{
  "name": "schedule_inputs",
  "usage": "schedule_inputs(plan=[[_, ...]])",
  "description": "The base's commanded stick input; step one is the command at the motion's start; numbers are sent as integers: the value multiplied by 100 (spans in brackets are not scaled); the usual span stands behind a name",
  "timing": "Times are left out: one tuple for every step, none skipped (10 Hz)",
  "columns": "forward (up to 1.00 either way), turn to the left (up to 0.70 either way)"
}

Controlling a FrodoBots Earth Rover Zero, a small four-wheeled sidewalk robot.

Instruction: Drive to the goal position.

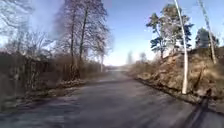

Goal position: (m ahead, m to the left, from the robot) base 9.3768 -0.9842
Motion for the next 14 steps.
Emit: schedule_inputs(plan=[[100,0],[100,0],[100,0],[100,0],[100,0],[100,0],[100,0],[100,0],[100,0],[100,0],[100,0],[100,0],[100,0],[100,0]])
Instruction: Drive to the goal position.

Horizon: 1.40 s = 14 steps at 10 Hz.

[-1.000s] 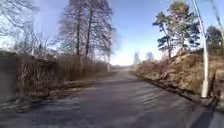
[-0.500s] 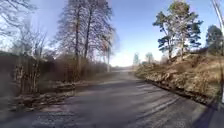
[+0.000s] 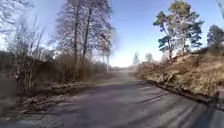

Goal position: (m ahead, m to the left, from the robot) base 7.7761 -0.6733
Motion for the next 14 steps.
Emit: schedule_inputs(plan=[[100,0],[100,0],[100,0],[100,0],[100,0],[100,0],[100,0],[100,0],[100,0],[100,0],[100,0],[100,0],[100,0],[100,0]])
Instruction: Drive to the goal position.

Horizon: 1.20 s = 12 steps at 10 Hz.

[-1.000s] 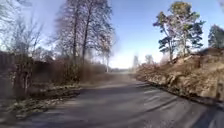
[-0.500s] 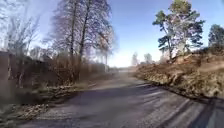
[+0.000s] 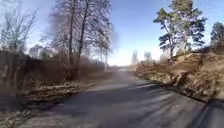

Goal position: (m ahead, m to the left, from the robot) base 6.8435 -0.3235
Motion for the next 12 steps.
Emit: schedule_inputs(plan=[[100,0],[100,0],[100,0],[100,0],[100,0],[100,0],[100,0],[100,0],[100,0],[100,0],[100,0],[100,0]])
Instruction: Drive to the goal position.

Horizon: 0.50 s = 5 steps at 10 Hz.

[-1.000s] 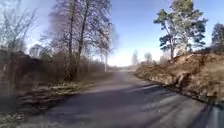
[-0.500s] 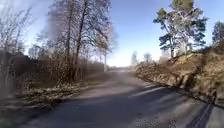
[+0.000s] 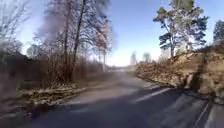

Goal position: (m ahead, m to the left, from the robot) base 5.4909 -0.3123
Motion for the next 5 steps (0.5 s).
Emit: schedule_inputs(plan=[[100,0],[100,0],[100,0],[100,0],[100,0]])
